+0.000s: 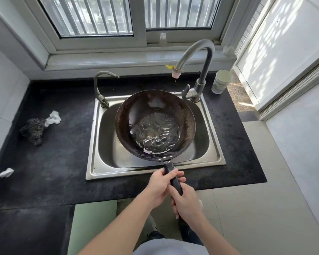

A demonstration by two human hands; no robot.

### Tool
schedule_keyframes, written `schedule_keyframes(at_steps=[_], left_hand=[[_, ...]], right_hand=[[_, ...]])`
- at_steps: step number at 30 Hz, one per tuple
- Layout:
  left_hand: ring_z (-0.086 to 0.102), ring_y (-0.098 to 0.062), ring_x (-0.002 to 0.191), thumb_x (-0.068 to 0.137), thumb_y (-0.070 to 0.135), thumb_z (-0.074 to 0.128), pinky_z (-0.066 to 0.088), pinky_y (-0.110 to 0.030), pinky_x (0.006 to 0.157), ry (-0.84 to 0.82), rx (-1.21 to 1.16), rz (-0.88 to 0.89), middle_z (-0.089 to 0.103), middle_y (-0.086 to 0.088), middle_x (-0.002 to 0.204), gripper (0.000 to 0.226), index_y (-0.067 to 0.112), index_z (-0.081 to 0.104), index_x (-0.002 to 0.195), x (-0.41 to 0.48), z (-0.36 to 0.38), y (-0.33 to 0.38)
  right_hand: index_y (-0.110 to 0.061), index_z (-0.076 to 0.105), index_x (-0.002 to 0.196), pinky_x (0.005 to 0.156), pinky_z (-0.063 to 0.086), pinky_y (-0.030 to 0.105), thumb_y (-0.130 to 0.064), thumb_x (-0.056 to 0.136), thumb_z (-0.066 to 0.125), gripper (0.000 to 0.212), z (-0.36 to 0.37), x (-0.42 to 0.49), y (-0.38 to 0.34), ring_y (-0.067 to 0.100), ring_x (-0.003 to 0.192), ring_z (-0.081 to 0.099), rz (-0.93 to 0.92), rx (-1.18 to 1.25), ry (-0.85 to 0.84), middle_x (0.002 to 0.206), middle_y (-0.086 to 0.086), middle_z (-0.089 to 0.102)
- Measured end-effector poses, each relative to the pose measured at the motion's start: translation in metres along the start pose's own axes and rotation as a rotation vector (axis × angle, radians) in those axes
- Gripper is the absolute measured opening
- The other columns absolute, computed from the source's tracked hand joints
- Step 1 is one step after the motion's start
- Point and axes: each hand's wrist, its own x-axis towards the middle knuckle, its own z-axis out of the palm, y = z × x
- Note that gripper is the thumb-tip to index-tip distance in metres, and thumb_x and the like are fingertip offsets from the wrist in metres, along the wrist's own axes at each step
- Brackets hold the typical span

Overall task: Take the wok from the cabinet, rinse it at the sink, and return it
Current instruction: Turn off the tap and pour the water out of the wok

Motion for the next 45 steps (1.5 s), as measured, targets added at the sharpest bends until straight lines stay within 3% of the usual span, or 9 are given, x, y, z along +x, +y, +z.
schedule_keyframes(at_steps=[6, 12, 19, 26, 34, 41, 45], left_hand=[[0.075, -0.024, 0.089, 0.096, 0.009, 0.061, 0.061, -0.034, 0.075, 0.056, 0.027, 0.040, 0.071, -0.019, 0.114, 0.028, -0.008, 0.059, 0.118, -0.012, -0.012, 0.003], [0.074, -0.022, 0.083, 0.096, 0.005, 0.060, 0.061, -0.034, 0.075, 0.065, 0.004, 0.067, 0.065, -0.014, 0.095, 0.017, -0.004, 0.058, 0.110, -0.007, -0.007, -0.013], [0.072, -0.023, 0.082, 0.095, 0.006, 0.061, 0.060, -0.032, 0.072, 0.033, 0.032, 0.064, 0.063, -0.013, 0.089, 0.014, -0.003, 0.057, 0.105, 0.006, 0.015, -0.016], [0.073, -0.020, 0.080, 0.096, 0.009, 0.060, 0.060, -0.029, 0.067, 0.090, 0.082, 0.095, 0.064, -0.014, 0.093, 0.026, -0.008, 0.054, 0.116, 0.002, 0.021, 0.000], [0.075, -0.024, 0.086, 0.095, 0.007, 0.063, 0.060, -0.031, 0.071, 0.173, 0.091, 0.103, 0.067, -0.016, 0.094, 0.022, -0.006, 0.058, 0.111, -0.006, 0.000, -0.009], [0.074, -0.023, 0.084, 0.094, 0.006, 0.063, 0.060, -0.031, 0.071, 0.116, 0.119, 0.062, 0.066, -0.014, 0.090, 0.020, -0.007, 0.058, 0.109, 0.006, 0.011, -0.021], [0.073, -0.023, 0.080, 0.094, 0.005, 0.063, 0.060, -0.032, 0.070, 0.067, 0.113, 0.052, 0.065, -0.011, 0.084, 0.009, -0.001, 0.059, 0.098, 0.015, 0.024, -0.019]], right_hand=[[-0.008, 0.061, 0.080, 0.037, 0.044, 0.024, -0.031, 0.100, 0.058, 0.030, 0.005, -0.001, -0.003, 0.013, 0.038, 0.052, -0.019, -0.028, -0.086, 0.052, 0.002, 0.059], [-0.014, 0.062, 0.084, 0.039, 0.044, 0.022, -0.037, 0.098, 0.061, 0.027, -0.008, 0.002, 0.011, 0.010, 0.038, 0.053, -0.048, -0.095, -0.113, 0.053, 0.001, 0.061], [-0.013, 0.060, 0.079, 0.039, 0.044, 0.022, -0.035, 0.099, 0.060, 0.029, -0.026, 0.008, 0.015, 0.010, 0.037, 0.053, -0.027, -0.084, -0.083, 0.051, 0.000, 0.058], [-0.021, 0.058, 0.083, 0.039, 0.044, 0.019, -0.032, 0.099, 0.060, 0.020, -0.027, 0.018, 0.003, 0.007, 0.036, 0.052, -0.070, -0.114, -0.114, 0.050, -0.005, 0.059], [-0.021, 0.061, 0.084, 0.041, 0.046, 0.020, -0.035, 0.100, 0.058, 0.021, -0.014, 0.011, 0.005, 0.007, 0.039, 0.052, -0.043, -0.081, -0.207, 0.053, -0.004, 0.061], [-0.016, 0.061, 0.081, 0.040, 0.046, 0.023, -0.032, 0.100, 0.059, 0.025, -0.024, 0.006, 0.019, 0.011, 0.039, 0.053, 0.005, -0.049, -0.132, 0.052, -0.001, 0.059], [-0.026, 0.058, 0.080, 0.043, 0.046, 0.020, -0.033, 0.099, 0.059, 0.020, -0.032, 0.010, 0.020, 0.007, 0.040, 0.054, -0.004, -0.093, -0.068, 0.053, -0.004, 0.059]])
